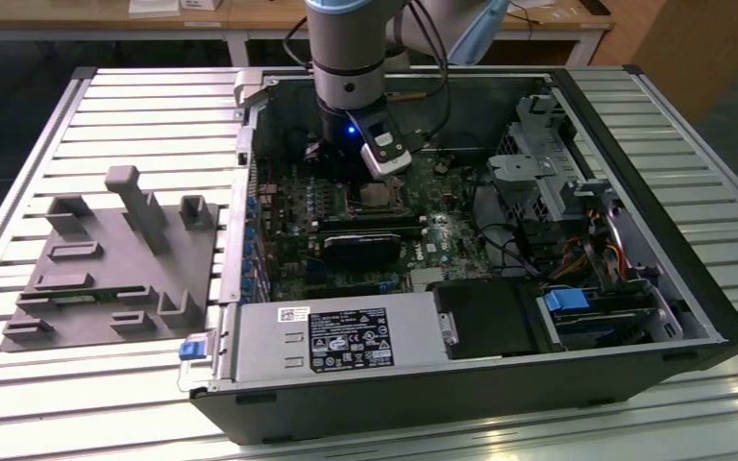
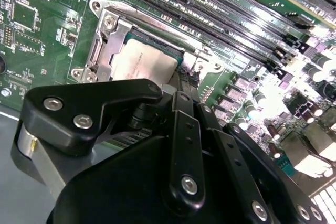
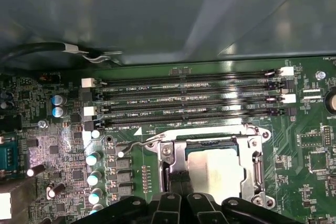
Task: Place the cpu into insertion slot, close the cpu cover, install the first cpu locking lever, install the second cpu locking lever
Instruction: 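Close the cpu cover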
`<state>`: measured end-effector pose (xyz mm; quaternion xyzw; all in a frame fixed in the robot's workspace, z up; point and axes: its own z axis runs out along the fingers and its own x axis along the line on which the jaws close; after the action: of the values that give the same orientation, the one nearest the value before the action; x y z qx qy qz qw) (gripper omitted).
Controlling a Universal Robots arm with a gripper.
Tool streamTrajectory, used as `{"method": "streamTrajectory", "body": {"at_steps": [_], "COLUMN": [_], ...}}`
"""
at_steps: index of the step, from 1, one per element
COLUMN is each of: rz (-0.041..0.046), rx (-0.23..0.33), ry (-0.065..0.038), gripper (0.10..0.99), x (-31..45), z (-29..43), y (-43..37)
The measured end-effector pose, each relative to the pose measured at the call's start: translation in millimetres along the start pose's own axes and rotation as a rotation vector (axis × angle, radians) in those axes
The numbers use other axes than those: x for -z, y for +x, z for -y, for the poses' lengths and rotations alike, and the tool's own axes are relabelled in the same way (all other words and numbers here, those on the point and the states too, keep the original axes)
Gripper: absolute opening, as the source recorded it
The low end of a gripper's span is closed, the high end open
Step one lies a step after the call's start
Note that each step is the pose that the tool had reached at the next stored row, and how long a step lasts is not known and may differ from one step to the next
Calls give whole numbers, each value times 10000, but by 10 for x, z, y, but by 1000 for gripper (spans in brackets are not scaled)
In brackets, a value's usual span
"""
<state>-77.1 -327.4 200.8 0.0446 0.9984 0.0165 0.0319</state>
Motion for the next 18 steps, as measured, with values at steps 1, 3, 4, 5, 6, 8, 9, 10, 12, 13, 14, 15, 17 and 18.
{"method": "streamTrajectory", "body": {"at_steps": [1,3,4,5,6,8,9,10,12,13,14,15,17,18], "rz": [-1,-2,-2,-2,-3,-3,-4,-7,-17,-23,-29,-34,-43,-47], "rx": [0,0,0,0,1,1,1,0,-1,-1,-1,-1,-1,-1], "ry": [0,-4,-8,-11,-13,-18,-18,-17,-15,-15,-14,-14,-13,-13], "gripper": [102,102,102,102,102,102,102,102,102,102,102,102,102,102], "x": [16,53,72,90,105,109,109,108,104,102,100,98,94,93], "z": [0,-1,-2,-3,-3,-4,-6,-7,-12,-15,-18,-21,-25,-27], "y": [-1,-3,-4,-6,-7,-12,-27,-48,-107,-141,-173,-202,-253,-274]}}
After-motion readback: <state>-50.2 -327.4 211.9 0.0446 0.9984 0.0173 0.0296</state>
